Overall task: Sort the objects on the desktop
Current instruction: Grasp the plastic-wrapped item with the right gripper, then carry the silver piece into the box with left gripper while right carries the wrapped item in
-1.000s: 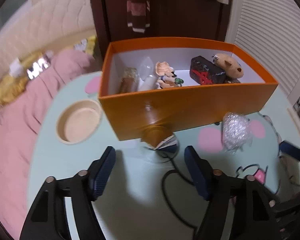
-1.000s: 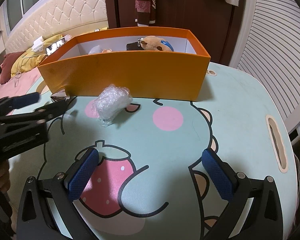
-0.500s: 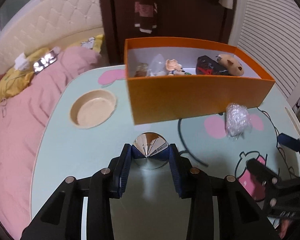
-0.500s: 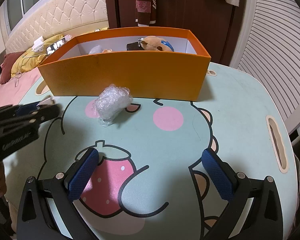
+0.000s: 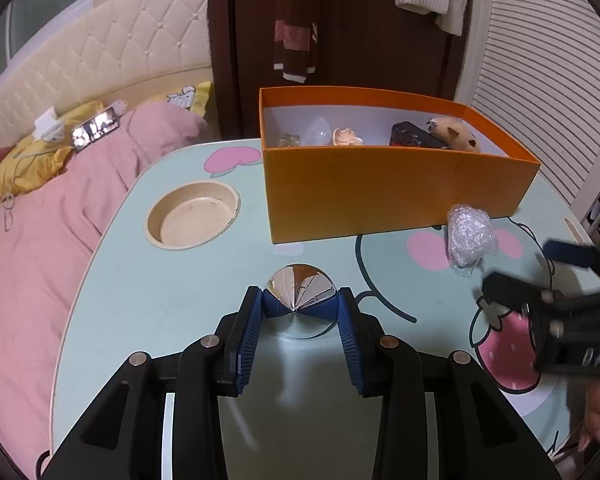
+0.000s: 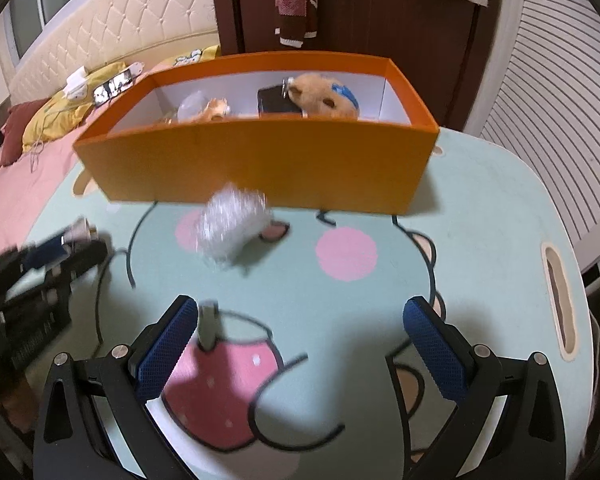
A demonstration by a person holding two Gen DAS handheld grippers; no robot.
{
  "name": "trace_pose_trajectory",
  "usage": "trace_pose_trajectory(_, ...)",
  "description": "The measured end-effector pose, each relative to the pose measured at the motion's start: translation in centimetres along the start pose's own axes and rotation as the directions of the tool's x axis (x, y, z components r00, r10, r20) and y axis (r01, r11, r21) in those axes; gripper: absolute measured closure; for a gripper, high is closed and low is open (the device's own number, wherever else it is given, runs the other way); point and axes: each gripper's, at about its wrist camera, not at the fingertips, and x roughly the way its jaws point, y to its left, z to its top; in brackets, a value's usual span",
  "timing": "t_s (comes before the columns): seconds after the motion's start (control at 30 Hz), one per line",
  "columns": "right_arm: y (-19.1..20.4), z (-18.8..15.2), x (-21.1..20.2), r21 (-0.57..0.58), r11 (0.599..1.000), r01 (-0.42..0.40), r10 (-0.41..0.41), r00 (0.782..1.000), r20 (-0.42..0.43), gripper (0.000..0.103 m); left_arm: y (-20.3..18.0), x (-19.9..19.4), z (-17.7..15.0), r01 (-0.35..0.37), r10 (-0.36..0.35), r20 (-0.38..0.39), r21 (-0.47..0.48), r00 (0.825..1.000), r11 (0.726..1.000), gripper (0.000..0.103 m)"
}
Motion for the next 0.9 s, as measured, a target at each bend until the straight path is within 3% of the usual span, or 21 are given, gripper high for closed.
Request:
trace_pose_trajectory(0.3, 1.3, 2.8, 0.5, -0.037, 0.999, -0.039, 0.04, 0.999, 0.034, 0.0, 0.0, -0.1, -0.1, 0.001, -0.001, 0.004, -0.002, 1.0, 1.0, 0.068)
trace_pose_trajectory(0.43, 1.5, 3.3, 1.7, -0.027, 0.999, -0.047, 0.047, 0.999, 0.0, 0.003, 0.1, -0.1, -0.1, 0.004, -0.004, 0.004, -0.004, 1.0, 1.0, 0.068)
trace_pose_trajectory(0.5, 1.4, 3.2, 2.1, -0.015, 0.999, -0.044, 0.044, 0.999, -0.015, 0.024, 0.1, -0.1, 0.0, 0.004, -0.004, 0.004, -0.004, 1.0, 1.0, 0.068)
trace_pose_trajectory(0.57, 1.4, 3.1, 2.2, -0.019, 1.0, -0.017, 0.018, 1.0, 0.002, 0.067, 0.1, 0.0, 0.0, 0.005, -0.005, 0.006, -0.007, 1.0, 1.0, 0.068)
trace_pose_trajectory(0.9, 1.3, 2.3, -1.0, -0.017, 1.0, -0.014, 0.015, 0.998, 0.068, 0.066, 0.4, -0.3, 0.0, 0.022, -0.022, 0.01, -0.025, 1.0, 0.999, 0.068)
